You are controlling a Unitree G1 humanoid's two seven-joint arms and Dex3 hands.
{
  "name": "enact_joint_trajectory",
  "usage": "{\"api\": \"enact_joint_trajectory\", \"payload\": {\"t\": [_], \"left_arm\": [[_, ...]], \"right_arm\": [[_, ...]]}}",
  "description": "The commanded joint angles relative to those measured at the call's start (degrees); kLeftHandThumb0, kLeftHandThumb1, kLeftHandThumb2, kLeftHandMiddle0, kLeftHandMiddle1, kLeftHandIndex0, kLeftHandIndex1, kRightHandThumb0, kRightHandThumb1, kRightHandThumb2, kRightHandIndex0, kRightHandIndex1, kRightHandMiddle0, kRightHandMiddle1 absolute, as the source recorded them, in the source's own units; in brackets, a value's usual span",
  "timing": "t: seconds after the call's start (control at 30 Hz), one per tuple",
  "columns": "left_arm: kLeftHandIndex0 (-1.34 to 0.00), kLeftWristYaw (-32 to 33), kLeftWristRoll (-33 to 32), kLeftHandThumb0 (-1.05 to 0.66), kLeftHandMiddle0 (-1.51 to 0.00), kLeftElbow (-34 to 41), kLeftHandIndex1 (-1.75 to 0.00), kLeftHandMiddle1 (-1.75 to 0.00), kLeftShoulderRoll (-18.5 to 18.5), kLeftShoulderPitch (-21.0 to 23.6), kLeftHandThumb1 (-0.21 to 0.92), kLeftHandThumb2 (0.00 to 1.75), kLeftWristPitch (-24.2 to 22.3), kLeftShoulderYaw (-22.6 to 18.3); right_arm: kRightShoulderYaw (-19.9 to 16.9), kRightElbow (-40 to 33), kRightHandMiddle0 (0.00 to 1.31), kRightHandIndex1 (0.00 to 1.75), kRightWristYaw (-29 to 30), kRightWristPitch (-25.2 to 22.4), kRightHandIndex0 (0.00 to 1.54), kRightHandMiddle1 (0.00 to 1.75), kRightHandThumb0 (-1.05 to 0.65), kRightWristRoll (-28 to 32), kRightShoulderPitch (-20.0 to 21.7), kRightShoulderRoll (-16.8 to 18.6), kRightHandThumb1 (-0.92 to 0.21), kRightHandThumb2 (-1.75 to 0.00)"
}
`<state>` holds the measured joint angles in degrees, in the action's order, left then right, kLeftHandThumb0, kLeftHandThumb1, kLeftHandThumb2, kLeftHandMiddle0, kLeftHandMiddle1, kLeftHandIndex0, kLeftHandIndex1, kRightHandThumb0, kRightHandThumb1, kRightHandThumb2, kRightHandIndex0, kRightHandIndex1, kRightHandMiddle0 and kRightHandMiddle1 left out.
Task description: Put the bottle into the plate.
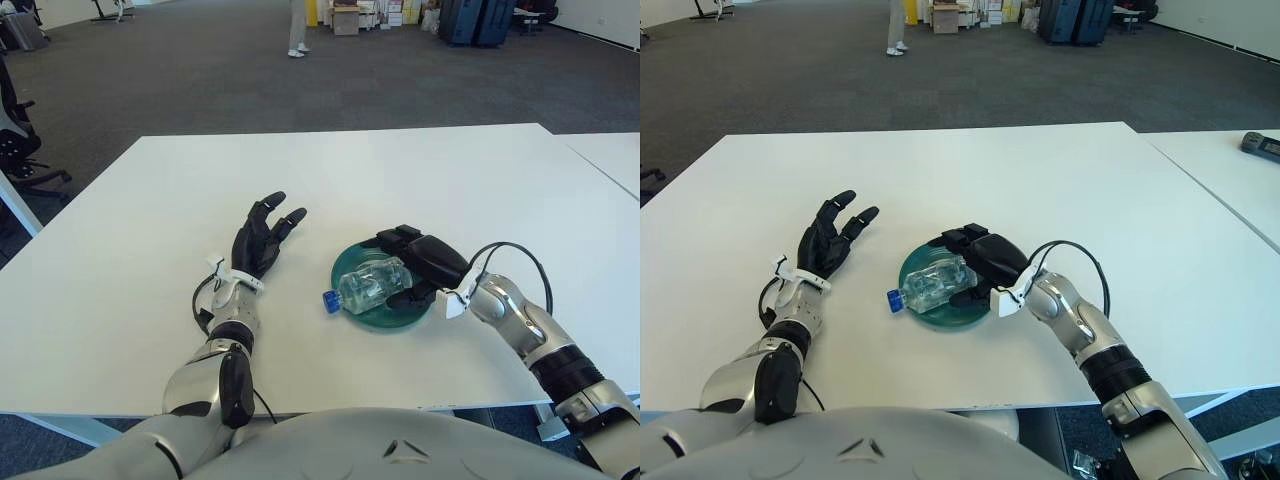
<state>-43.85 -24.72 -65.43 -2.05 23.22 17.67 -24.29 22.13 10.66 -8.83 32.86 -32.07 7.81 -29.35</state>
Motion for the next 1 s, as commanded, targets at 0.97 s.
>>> {"api": "enact_joint_trajectory", "payload": {"t": [0.97], "left_arm": [[-0.23,-0.78,0.1,-0.84,-0.57,-2.56,-1.13,-0.66,0.48,-3.21,0.92,0.95,-2.36,-0.66]], "right_arm": [[-18.08,20.51,0.03,0.0,14.97,1.87,0.0,0.02,-1.05,16.97,8.34,12.59,-0.92,-0.72]]}}
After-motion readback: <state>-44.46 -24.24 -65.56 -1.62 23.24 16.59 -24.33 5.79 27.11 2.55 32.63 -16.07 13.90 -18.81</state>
